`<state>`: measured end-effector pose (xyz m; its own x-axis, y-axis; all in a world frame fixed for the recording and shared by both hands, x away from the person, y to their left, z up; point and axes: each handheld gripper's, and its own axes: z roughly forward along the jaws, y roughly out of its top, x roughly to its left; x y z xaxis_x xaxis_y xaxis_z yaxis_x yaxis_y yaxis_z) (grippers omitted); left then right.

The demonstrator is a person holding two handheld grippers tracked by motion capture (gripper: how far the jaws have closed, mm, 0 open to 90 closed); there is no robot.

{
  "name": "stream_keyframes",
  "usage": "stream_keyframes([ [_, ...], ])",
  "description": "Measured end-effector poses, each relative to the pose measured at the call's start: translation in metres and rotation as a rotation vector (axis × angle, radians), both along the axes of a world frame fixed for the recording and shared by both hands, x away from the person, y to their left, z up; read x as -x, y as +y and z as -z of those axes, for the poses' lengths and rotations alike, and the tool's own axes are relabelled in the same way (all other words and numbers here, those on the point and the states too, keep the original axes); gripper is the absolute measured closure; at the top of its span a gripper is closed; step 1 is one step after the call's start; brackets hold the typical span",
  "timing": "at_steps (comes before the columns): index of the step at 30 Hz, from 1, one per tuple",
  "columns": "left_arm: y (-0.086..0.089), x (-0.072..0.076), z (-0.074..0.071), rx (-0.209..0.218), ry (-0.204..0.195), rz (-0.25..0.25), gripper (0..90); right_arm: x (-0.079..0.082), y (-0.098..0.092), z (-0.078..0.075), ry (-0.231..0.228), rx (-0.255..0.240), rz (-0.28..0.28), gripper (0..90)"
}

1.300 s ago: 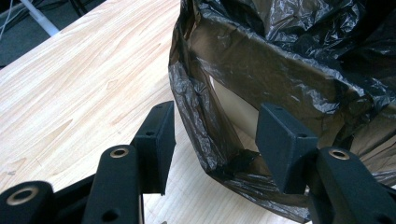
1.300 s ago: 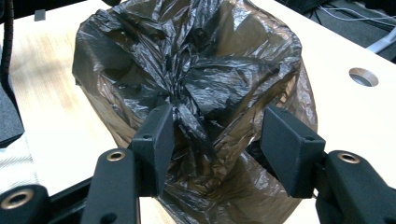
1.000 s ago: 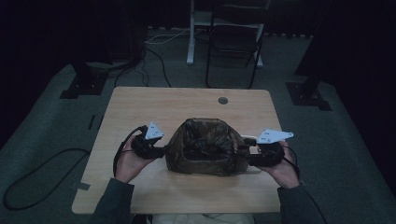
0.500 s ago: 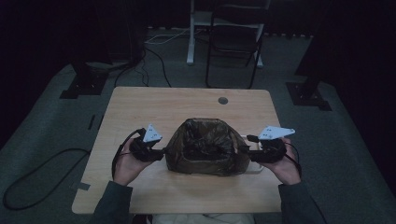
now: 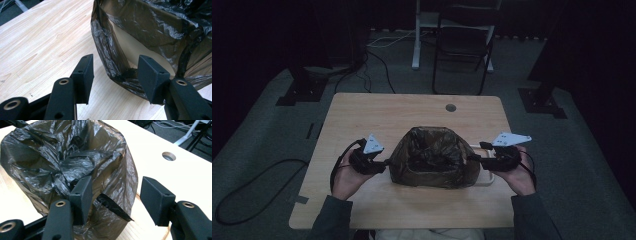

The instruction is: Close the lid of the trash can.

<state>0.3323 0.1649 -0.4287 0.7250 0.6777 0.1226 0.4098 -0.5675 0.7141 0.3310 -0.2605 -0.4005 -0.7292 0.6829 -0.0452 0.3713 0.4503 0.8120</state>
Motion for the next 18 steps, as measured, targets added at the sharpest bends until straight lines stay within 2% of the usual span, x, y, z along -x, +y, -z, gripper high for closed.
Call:
stream_keyframes([
  [5,0.002,0.001,0.0,0.006,0.003,-0.001,47.8,-0.003,-0.003,0.005,0.006,0.007,0.015,42.6],
  [18,-0.002,0.004,-0.002,0.008,-0.007,0.012,47.8,-0.009,-0.008,0.012,0.018,-0.016,0.054,42.3],
])
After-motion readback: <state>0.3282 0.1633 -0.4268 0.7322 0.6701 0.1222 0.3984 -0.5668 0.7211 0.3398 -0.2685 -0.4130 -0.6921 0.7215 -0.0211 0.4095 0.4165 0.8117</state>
